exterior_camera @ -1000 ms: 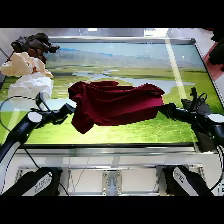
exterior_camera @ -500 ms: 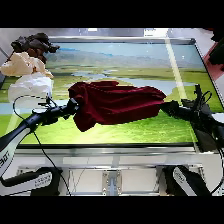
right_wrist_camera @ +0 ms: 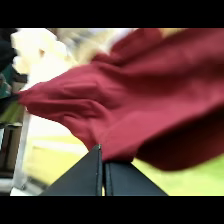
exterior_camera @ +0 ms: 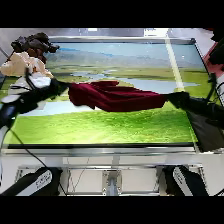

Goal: Fold the shirts.

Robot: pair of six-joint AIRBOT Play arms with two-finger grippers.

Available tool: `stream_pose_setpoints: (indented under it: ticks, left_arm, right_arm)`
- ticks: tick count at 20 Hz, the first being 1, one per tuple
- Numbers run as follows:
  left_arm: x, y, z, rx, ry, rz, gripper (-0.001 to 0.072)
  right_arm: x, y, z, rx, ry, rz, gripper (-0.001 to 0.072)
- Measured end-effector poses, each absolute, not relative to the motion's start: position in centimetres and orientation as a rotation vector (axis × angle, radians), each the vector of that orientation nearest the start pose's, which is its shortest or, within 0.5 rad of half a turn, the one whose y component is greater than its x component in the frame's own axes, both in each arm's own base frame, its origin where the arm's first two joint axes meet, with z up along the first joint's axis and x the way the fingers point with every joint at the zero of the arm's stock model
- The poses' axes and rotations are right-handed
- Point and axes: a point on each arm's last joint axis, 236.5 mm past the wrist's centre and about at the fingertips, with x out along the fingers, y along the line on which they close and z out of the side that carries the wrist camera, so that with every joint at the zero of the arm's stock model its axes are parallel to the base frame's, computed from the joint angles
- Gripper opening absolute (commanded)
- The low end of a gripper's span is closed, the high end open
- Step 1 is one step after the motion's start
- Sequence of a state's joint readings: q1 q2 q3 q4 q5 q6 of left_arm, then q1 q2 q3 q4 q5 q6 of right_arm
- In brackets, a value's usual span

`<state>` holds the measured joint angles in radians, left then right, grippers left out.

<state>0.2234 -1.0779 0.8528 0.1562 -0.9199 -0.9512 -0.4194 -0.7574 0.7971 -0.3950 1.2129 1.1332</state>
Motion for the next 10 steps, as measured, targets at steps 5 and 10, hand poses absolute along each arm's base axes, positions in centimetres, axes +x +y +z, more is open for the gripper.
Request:
stream_pose_setpoints:
  ticks: [5,10]
  left_arm:
    - [33.1,-7.5,34.7,-0.445,0.141,-0.532,0.0013]
    - [22.9,-5.7,49.0,-0.012,-0.196,-0.257,0.0013]
  right_arm:
    - [27.6,6.9,33.3,0.502,0.321,0.461,0.0028]
    - [21.3,7.8,45.4,0.164,0.040,0.285,0.0026]
